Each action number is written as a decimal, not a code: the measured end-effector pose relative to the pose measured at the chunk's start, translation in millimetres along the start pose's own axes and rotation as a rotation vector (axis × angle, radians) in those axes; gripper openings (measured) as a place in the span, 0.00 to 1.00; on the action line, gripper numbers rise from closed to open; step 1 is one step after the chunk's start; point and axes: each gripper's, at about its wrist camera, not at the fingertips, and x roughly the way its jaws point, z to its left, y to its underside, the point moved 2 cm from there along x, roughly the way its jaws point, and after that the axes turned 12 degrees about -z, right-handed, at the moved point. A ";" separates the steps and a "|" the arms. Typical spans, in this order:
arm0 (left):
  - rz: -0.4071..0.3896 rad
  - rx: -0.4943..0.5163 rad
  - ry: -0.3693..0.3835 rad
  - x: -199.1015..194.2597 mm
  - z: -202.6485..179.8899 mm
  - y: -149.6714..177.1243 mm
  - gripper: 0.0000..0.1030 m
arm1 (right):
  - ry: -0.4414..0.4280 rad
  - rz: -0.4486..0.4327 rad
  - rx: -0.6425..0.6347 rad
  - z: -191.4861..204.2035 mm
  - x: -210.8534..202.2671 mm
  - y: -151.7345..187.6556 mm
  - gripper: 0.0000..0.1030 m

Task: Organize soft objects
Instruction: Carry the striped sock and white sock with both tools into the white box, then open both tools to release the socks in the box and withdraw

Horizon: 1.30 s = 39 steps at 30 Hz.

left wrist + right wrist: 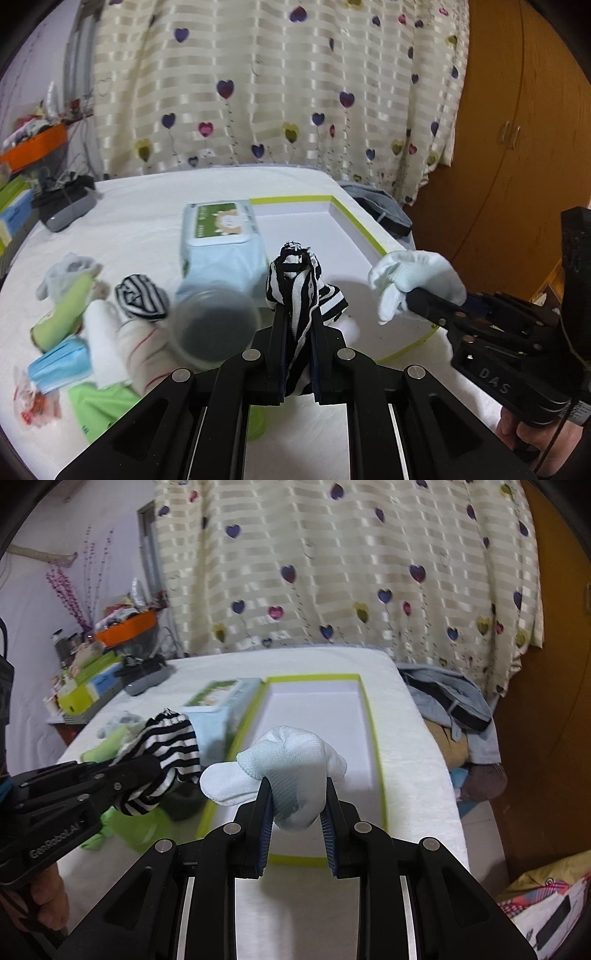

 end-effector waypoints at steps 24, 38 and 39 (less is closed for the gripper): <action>0.158 0.096 0.038 72.0 -49.4 23.0 0.18 | 0.013 0.185 -0.071 -26.0 46.9 33.9 0.38; 0.135 0.081 0.099 53.3 -51.5 27.3 0.43 | 0.016 0.204 -0.083 -29.6 16.3 42.5 0.52; 0.131 0.082 0.099 51.0 -52.2 27.2 0.43 | 0.014 0.195 -0.091 -27.4 13.4 41.2 0.53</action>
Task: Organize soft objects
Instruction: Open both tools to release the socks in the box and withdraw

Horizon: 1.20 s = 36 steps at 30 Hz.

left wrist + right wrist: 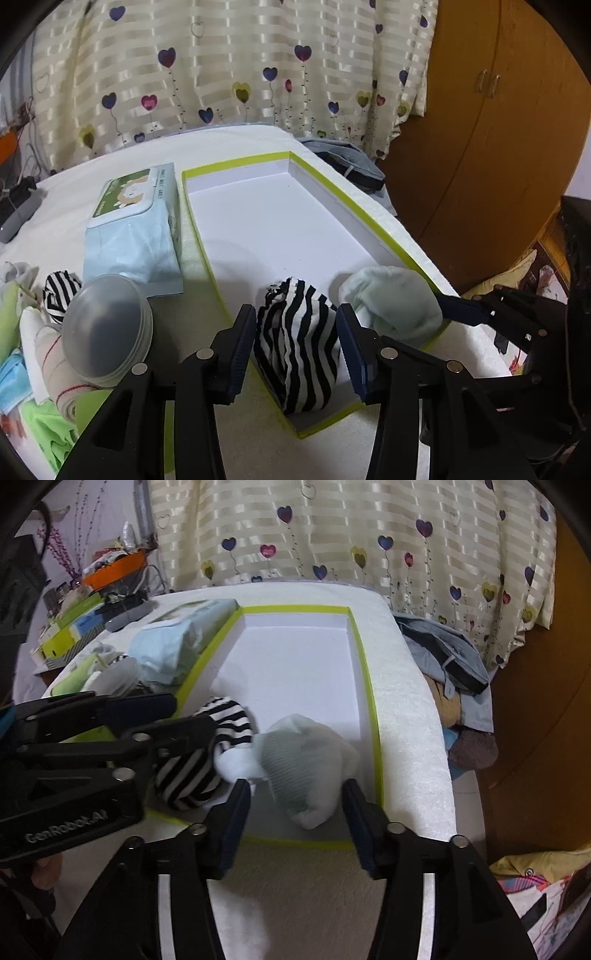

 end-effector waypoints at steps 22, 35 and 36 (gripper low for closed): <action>-0.231 -0.091 -0.161 -118.8 30.5 5.5 0.47 | 0.019 -0.235 0.017 36.3 -75.7 -16.0 0.53; -0.242 -0.161 -0.307 -167.2 80.5 44.3 0.47 | -0.106 -0.283 -0.047 100.6 -90.9 -7.5 0.54; -0.243 -0.165 -0.316 -169.1 83.3 46.3 0.47 | -0.115 -0.283 -0.054 104.7 -91.1 -6.9 0.58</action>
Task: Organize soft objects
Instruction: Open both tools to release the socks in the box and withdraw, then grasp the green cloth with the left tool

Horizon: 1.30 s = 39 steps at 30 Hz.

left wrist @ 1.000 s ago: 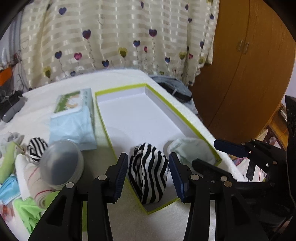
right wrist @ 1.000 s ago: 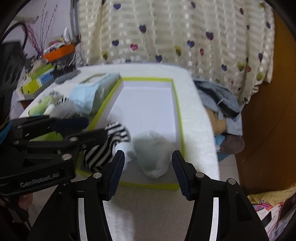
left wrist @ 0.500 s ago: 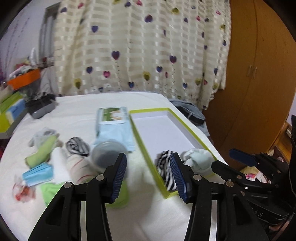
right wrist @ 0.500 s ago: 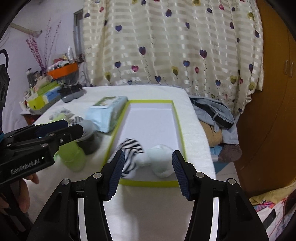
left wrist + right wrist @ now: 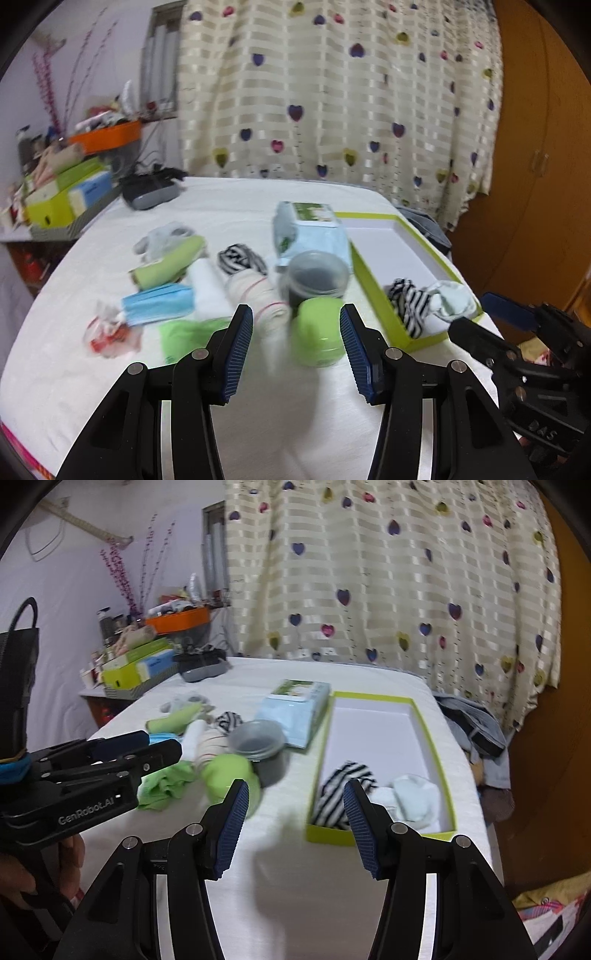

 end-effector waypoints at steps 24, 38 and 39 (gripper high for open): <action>0.054 -0.071 -0.109 -2.4 69.8 24.7 0.47 | -0.166 0.051 -0.039 64.8 17.0 2.1 0.63; 0.094 -0.150 -0.106 10.0 106.3 38.1 0.47 | -0.215 0.090 -0.081 88.2 34.9 5.2 0.63; 0.103 -0.156 -0.108 13.4 107.7 39.9 0.47 | -0.217 0.092 -0.083 89.0 36.1 5.5 0.63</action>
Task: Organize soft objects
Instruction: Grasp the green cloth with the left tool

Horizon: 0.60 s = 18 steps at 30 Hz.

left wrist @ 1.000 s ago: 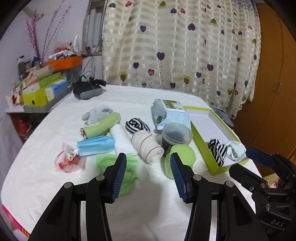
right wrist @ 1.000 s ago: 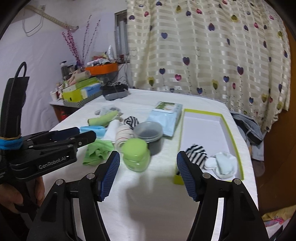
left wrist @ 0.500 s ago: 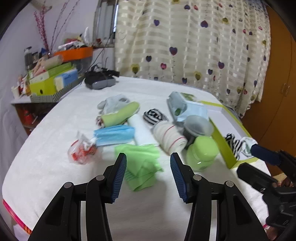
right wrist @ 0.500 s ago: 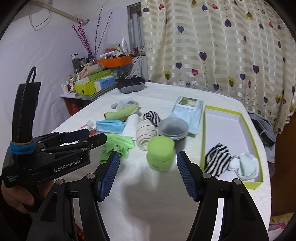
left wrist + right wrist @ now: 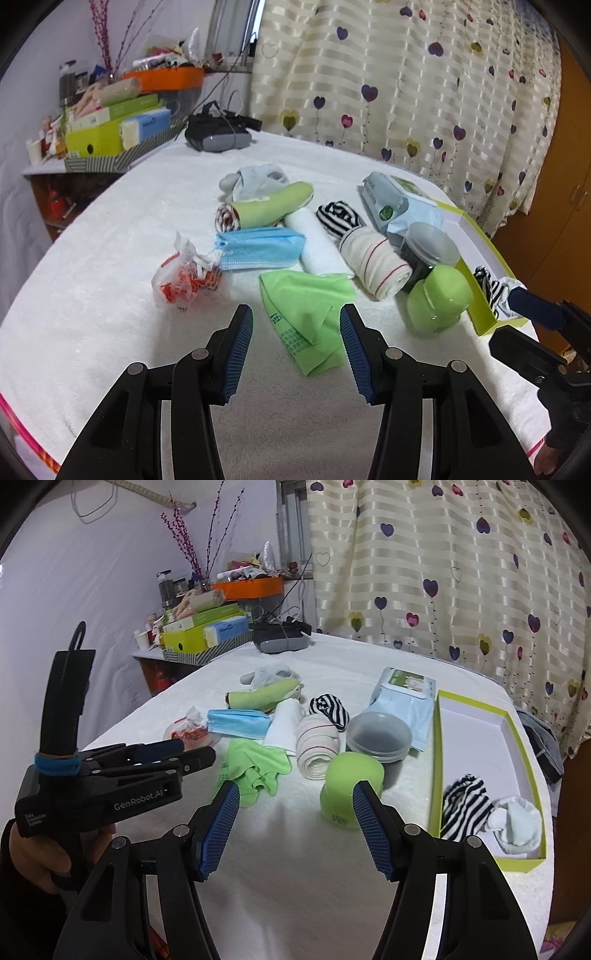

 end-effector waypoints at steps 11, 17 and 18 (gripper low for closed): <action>0.087 0.029 -0.006 45.8 -15.2 11.5 0.51 | -0.005 0.024 0.004 -4.9 14.7 0.6 0.63; 0.117 0.077 -0.035 63.0 -27.5 18.3 0.51 | -0.005 0.032 0.008 -9.4 20.3 0.6 0.63; 0.119 0.087 -0.039 63.8 -29.0 18.3 0.51 | -0.005 0.032 0.008 -9.7 20.9 0.5 0.63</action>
